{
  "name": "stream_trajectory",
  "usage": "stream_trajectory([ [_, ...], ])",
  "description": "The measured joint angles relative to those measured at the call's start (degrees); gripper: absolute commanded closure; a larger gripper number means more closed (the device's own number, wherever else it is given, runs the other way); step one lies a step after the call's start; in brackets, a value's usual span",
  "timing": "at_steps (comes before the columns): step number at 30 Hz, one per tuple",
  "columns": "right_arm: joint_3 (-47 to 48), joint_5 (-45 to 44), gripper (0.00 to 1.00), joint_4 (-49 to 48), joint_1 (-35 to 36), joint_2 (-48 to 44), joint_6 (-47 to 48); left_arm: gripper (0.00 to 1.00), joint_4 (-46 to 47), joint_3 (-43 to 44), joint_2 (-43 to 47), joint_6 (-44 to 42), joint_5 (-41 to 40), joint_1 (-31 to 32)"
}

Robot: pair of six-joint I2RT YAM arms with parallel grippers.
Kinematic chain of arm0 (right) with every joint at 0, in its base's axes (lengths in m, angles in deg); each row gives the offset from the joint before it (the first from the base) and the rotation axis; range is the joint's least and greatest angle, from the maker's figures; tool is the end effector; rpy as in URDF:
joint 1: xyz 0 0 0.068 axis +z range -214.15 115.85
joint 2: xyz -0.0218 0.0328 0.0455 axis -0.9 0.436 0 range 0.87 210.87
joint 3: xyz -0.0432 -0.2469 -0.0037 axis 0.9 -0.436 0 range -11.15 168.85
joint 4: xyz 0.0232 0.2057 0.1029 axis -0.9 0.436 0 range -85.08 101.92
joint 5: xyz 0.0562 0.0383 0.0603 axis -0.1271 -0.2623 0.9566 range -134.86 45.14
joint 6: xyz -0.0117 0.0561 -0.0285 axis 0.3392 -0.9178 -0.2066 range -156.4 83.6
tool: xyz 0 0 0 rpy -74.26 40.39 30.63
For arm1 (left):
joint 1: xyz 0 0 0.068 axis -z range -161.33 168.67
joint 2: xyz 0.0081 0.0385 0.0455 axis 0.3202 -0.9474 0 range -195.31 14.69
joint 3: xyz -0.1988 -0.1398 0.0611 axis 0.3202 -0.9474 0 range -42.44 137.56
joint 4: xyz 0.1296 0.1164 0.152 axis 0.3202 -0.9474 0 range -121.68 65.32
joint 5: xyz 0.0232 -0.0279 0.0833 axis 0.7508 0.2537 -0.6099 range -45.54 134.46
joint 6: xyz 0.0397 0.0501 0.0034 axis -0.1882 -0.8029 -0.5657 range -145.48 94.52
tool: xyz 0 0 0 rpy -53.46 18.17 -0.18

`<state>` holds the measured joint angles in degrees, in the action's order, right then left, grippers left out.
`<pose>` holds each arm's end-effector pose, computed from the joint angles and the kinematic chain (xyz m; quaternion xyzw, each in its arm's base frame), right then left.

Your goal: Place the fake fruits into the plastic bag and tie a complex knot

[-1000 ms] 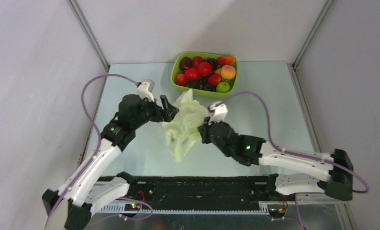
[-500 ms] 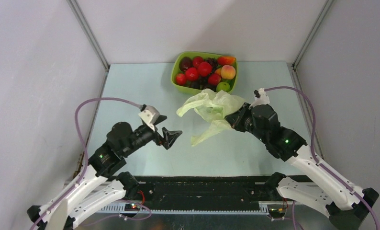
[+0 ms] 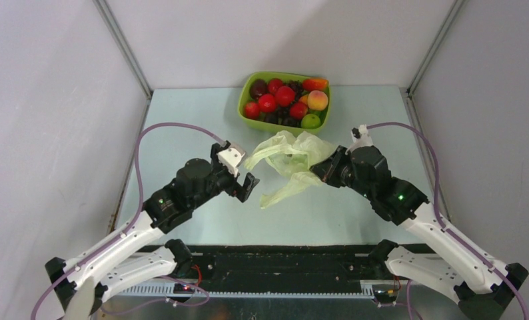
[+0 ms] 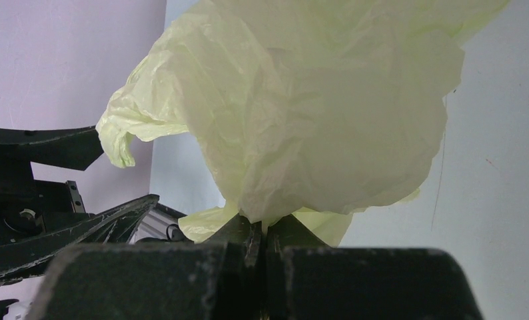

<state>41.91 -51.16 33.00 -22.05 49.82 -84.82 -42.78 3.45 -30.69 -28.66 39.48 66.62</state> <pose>0.1385 0.1180 0.3203 0.0761 0.8343 0.3540 0.4157 0.1239 -0.1309 0.3096 0.3248 0.7383 -0.1923 0.5589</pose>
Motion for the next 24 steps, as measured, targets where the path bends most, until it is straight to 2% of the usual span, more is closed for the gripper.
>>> stream_trajectory([
  [8, 0.0, 1.22, 1.0, -0.02, 0.0, 0.0, -0.02, 0.02, 0.04, 0.11, -2.43, -2.08, -1.57, 0.28],
  [15, 0.0, 1.33, 1.0, 0.0, 0.0, 0.13, 0.22, 0.03, -0.42, 3.56, -5.7, -2.91, -3.04, 0.33],
  [20, 0.0, 1.46, 1.0, 0.33, 0.0, 0.33, 0.61, 0.15, -0.33, 4.83, -6.6, -3.41, -2.97, 0.33],
  [24, 0.0, 1.46, 1.0, 0.85, 0.0, 0.33, 0.81, 0.16, -0.24, 4.85, -7.76, -3.45, -2.34, 0.33],
])
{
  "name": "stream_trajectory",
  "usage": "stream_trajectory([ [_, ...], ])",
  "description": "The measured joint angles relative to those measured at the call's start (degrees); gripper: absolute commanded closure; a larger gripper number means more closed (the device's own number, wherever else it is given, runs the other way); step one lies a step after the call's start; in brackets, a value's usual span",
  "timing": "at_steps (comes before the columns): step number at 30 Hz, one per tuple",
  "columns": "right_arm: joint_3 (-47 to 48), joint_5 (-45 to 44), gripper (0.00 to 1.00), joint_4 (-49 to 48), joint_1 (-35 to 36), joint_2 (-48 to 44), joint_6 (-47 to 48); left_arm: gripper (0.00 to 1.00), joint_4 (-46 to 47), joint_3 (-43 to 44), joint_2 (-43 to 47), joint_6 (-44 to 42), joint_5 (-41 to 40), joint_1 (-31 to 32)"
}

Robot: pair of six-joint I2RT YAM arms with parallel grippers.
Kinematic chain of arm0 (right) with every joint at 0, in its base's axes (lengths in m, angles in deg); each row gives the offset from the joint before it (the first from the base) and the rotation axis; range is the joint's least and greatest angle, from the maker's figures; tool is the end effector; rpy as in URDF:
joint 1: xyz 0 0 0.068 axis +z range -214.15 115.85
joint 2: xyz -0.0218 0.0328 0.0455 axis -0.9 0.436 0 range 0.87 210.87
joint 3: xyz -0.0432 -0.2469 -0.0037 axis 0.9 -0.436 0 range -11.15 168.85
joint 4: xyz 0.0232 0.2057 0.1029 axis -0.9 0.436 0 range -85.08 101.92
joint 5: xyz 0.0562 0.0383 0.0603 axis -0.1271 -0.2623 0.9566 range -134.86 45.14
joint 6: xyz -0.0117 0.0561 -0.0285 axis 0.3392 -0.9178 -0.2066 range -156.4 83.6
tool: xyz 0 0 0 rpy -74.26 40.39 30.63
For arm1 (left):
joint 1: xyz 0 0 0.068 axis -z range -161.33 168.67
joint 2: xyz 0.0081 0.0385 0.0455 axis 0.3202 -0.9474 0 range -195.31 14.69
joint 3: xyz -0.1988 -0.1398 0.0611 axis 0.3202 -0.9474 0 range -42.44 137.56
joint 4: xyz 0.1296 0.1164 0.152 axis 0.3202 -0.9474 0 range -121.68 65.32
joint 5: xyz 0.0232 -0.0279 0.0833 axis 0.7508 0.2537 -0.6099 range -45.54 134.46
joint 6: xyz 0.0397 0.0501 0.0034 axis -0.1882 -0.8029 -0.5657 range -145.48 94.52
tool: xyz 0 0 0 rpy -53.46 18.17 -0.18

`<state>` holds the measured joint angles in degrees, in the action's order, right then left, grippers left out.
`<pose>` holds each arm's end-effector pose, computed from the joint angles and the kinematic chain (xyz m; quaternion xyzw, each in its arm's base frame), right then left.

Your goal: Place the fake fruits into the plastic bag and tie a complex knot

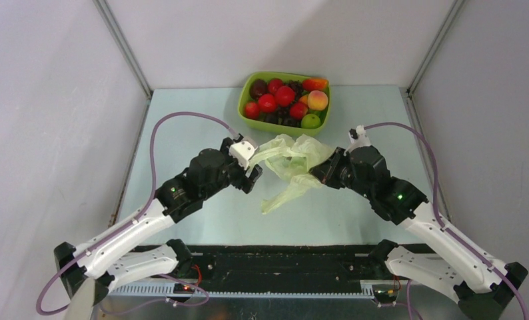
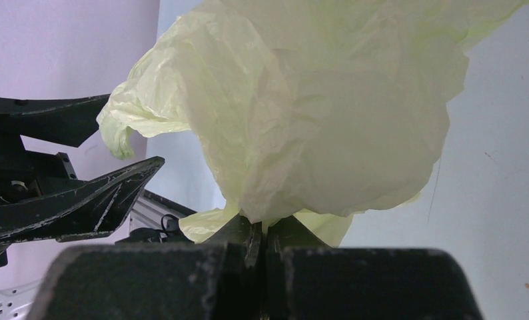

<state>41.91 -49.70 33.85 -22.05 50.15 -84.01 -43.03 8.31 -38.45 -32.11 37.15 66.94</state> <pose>0.1380 0.1193 0.3176 0.0632 0.8413 0.3526 0.4049 0.1414 -0.1491 0.3138 0.3464 0.7454 -0.1525 0.5487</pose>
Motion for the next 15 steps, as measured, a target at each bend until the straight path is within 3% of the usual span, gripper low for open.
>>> stream_trajectory([
  [5, 0.0, 0.31, 1.0, 0.07, 0.0, 0.2, 0.61, 0.13, 0.02, 0.0, -1.11, 0.0, 0.15, 0.0],
  [8, 0.0, 0.79, 1.0, 0.17, 0.0, 0.66, 1.16, 0.21, 0.04, 0.0, -1.79, 0.02, -0.13, 0.0],
  [14, 0.0, 2.21, 1.0, 0.72, 0.02, 1.57, 2.69, 0.78, -0.17, 0.0, -2.8, -0.11, -0.5, 0.0],
  [15, 0.0, 2.36, 1.0, 0.85, 0.02, 1.73, 3.02, 0.93, -0.22, 0.0, -2.8, -0.04, -0.46, 0.0],
])
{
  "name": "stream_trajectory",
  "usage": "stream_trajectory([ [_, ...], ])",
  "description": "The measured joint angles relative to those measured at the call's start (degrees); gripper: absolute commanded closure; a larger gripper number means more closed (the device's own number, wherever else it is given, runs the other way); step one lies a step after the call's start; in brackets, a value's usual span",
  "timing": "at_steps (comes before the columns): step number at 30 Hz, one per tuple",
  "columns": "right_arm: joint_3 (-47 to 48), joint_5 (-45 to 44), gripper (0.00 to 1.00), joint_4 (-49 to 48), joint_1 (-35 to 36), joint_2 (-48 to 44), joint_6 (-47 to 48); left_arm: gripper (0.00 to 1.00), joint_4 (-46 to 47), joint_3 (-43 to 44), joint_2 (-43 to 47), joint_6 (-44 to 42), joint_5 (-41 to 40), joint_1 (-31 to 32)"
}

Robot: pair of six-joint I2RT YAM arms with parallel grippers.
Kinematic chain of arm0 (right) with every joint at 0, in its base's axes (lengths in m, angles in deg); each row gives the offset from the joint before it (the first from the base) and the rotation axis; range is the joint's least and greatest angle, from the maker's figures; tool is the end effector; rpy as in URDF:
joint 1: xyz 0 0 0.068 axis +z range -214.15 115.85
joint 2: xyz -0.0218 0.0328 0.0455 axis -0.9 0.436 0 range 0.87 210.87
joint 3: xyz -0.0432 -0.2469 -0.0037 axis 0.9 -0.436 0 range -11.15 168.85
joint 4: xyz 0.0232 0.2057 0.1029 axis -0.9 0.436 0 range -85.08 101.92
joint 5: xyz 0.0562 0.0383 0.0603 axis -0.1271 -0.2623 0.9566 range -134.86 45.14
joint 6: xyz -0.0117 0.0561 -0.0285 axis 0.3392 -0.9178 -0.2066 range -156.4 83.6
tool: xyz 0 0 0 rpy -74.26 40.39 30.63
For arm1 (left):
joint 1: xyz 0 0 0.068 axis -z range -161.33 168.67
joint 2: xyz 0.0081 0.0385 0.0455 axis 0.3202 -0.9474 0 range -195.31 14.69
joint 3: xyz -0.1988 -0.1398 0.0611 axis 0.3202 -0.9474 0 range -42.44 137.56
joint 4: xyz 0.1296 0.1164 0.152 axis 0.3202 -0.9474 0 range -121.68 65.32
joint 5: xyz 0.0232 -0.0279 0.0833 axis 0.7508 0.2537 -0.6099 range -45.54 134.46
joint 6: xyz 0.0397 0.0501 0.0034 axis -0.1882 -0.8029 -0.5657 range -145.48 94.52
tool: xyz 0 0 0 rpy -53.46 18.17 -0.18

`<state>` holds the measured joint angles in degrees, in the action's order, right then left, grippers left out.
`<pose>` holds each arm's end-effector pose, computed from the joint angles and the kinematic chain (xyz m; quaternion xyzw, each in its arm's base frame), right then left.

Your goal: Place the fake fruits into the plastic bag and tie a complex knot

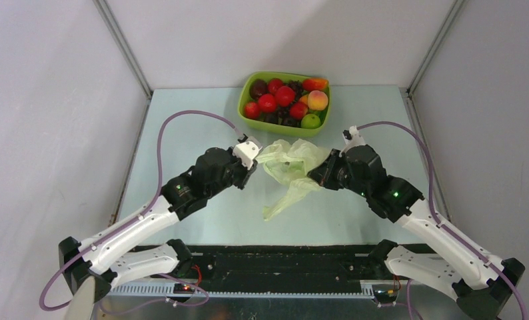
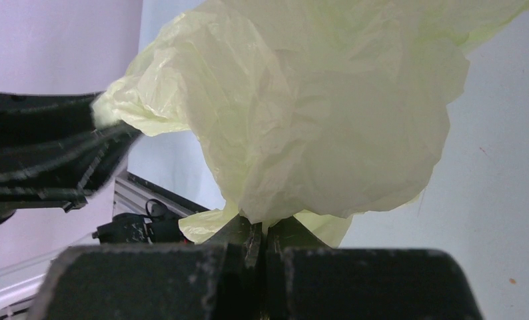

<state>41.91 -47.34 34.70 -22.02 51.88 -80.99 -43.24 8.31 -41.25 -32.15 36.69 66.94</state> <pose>0.1406 0.1244 0.3109 0.0296 0.8553 0.3415 0.3886 0.1479 -0.1558 0.3041 0.3526 0.7585 -0.1406 0.5298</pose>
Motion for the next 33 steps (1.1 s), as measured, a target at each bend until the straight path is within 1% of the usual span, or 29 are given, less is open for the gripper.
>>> stream_trajectory([
  [2, 0.0, -0.02, 1.0, 0.37, 0.0, 0.11, 0.81, 0.99, 0.0, 0.0, 0.02, -0.07, 0.31, 0.02],
  [5, 0.0, -0.13, 0.99, 0.94, -0.02, 0.09, 2.38, 1.0, -0.17, 0.0, 0.26, -0.31, 0.74, 0.24],
  [7, 0.0, -0.37, 0.91, 1.53, -0.22, 0.09, 3.5, 1.0, -0.42, -0.02, 0.87, -0.37, 1.6, 0.37],
  [8, 0.0, -0.87, 0.82, 1.88, -0.39, 0.07, 4.11, 1.0, -0.57, 0.0, 1.25, -0.35, 2.27, 0.39],
  [9, 0.0, -1.49, 0.75, 2.27, -0.63, 0.07, 4.7, 1.0, -0.81, 0.0, 1.68, -0.33, 3.13, 0.44],
  [10, 0.0, -2.08, 0.6, 2.64, -0.83, 0.07, 4.85, 1.0, -1.05, -0.02, 2.01, -0.31, 3.93, 0.46],
  [11, 0.0, -3.08, 0.54, 3.19, -1.07, 0.07, 5.66, 1.0, -1.29, 0.0, 2.25, -0.24, 5.11, 0.48],
  [12, 0.0, -4.02, 0.45, 3.63, -1.25, 0.04, 6.05, 1.0, -1.57, 0.0, 2.27, 0.22, 6.01, 0.48],
  [13, 0.0, -5.25, 0.42, 4.33, -1.49, 0.04, 7.32, 1.0, -1.88, 0.09, 2.12, 0.55, 6.6, 0.5],
  [14, 0.02, -6.14, 0.35, 4.83, -1.62, 0.04, 7.63, 1.0, -2.75, 0.59, 1.62, 1.31, 7.13, 0.55],
  [15, 0.15, -7.26, 0.32, 5.81, -1.81, 0.04, 8.55, 1.0, -3.69, 1.46, 0.7, 2.25, 7.67, 0.57],
  [16, 0.44, -8.33, 0.27, 7.06, -1.95, 0.07, 9.27, 1.0, -5.14, 3.02, -0.55, 3.54, 8.02, 0.59],
  [18, 1.75, -10.67, 0.21, 9.99, -2.1, 0.11, 10.58, 1.0, -7.56, 6.75, -3.63, 6.29, 8.24, 0.59],
  [21, 4.02, -13.18, 0.18, 12.7, -2.21, -0.59, 11.82, 1.0, -10.93, 12.92, -8.26, 12.07, 8.22, 0.63],
  [24, 4.83, -14.12, 0.22, 13.44, -2.25, -4.26, 12.48, 1.0, -13.7, 16.09, -10.64, 17.92, 8.7, 0.63],
  [27, 4.87, -13.27, 0.25, 12.66, -1.81, -8.63, 12.52, 1.0, -15.45, 16.55, -11.89, 23.1, 10.93, 0.63],
  [30, 4.87, -12.24, 0.26, 10.01, 0.85, -11.78, 12.31, 1.0, -16.35, 16.55, -12.79, 26.29, 12.5, 0.63],
  [33, 4.87, -13.31, 0.27, 6.47, 6.69, -13.29, 12.04, 1.0, -16.65, 16.55, -13.09, 28.3, 12.68, 0.63],
])
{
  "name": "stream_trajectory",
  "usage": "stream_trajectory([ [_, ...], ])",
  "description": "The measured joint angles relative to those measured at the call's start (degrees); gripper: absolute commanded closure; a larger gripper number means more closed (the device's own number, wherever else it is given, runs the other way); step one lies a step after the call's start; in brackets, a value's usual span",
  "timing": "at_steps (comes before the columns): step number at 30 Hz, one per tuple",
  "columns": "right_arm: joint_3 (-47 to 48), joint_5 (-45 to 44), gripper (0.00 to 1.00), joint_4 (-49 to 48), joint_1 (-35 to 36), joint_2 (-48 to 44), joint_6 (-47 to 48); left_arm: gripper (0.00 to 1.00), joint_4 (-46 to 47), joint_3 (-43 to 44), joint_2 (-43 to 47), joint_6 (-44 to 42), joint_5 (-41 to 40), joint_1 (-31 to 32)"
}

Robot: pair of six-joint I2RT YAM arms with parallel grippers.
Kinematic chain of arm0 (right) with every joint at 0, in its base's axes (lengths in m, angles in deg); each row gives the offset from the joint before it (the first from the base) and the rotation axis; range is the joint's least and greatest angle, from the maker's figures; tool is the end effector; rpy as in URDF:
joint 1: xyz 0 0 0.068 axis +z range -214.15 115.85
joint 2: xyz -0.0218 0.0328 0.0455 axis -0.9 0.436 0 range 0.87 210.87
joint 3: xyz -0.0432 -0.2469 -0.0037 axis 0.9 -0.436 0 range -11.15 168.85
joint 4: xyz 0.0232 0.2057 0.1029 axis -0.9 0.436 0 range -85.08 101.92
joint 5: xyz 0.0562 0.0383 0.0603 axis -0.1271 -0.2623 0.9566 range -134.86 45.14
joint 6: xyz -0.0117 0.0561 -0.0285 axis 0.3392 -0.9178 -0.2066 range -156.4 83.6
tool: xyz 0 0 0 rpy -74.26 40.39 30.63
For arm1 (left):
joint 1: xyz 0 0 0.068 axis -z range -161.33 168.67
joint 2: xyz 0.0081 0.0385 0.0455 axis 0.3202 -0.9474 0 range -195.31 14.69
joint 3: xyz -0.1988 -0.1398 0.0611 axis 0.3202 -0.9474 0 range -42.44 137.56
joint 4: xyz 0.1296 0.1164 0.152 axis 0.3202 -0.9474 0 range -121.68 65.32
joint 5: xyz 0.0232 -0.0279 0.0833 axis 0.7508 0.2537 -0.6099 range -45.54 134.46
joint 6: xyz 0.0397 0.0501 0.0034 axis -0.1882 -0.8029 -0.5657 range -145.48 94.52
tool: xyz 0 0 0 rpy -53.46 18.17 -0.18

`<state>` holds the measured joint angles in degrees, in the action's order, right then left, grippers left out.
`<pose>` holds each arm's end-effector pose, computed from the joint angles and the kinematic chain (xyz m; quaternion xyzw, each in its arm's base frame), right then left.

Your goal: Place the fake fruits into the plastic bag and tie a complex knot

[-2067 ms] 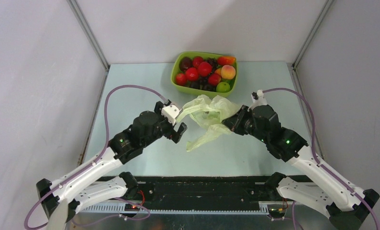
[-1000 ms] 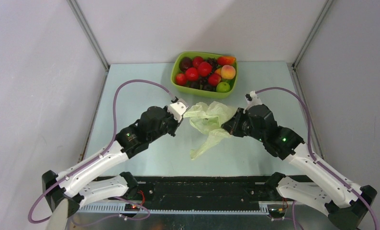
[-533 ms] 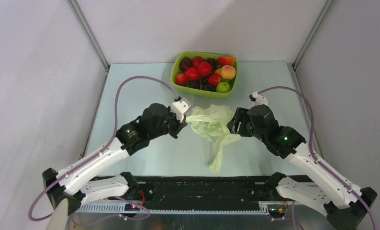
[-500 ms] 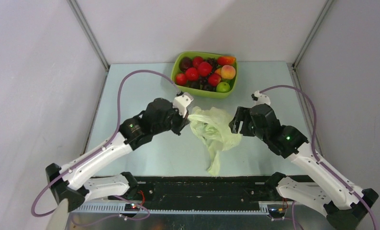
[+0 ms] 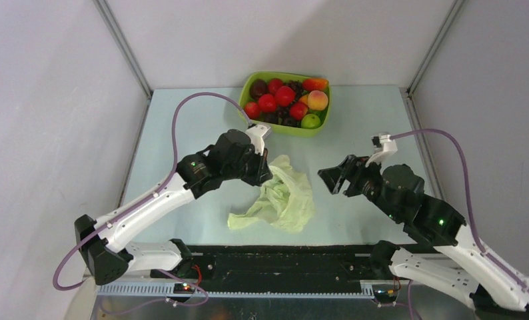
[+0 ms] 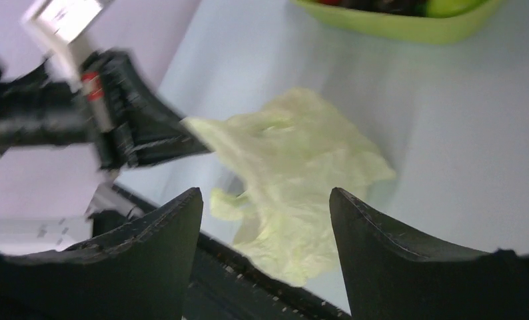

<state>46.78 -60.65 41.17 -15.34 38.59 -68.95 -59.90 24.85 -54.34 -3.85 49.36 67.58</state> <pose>0.0923 0.0851 0.3570 -0.0301 0.7950 0.3052 0.5234 0.1588 -0.1886 0.3178 0.2294 0.8643 -0.2888 0.3421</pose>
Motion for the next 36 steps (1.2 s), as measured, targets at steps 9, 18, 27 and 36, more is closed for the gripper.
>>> stream_trajectory([
  [9, -2.43, -16.44, 0.32, -10.23, 24.59, 7.48, -0.37, 1.0, 0.39, 0.0, 0.02, 2.51, -1.88, 0.0],
  [18, -2.84, -38.32, 0.07, -6.23, 32.57, 21.35, -11.65, 1.0, 0.66, 0.02, 0.44, 4.2, -4.35, 0.0],
  [27, -2.86, -42.23, 0.01, -4.44, 25.77, 28.59, -14.51, 1.0, 0.63, 2.86, 2.64, 5.68, -5.81, -0.07],
  [36, -6.21, -38.93, 0.0, -9.29, 18.43, 33.88, -13.57, 1.0, -1.16, 4.15, 5.35, 6.32, -8.09, -0.07],
])
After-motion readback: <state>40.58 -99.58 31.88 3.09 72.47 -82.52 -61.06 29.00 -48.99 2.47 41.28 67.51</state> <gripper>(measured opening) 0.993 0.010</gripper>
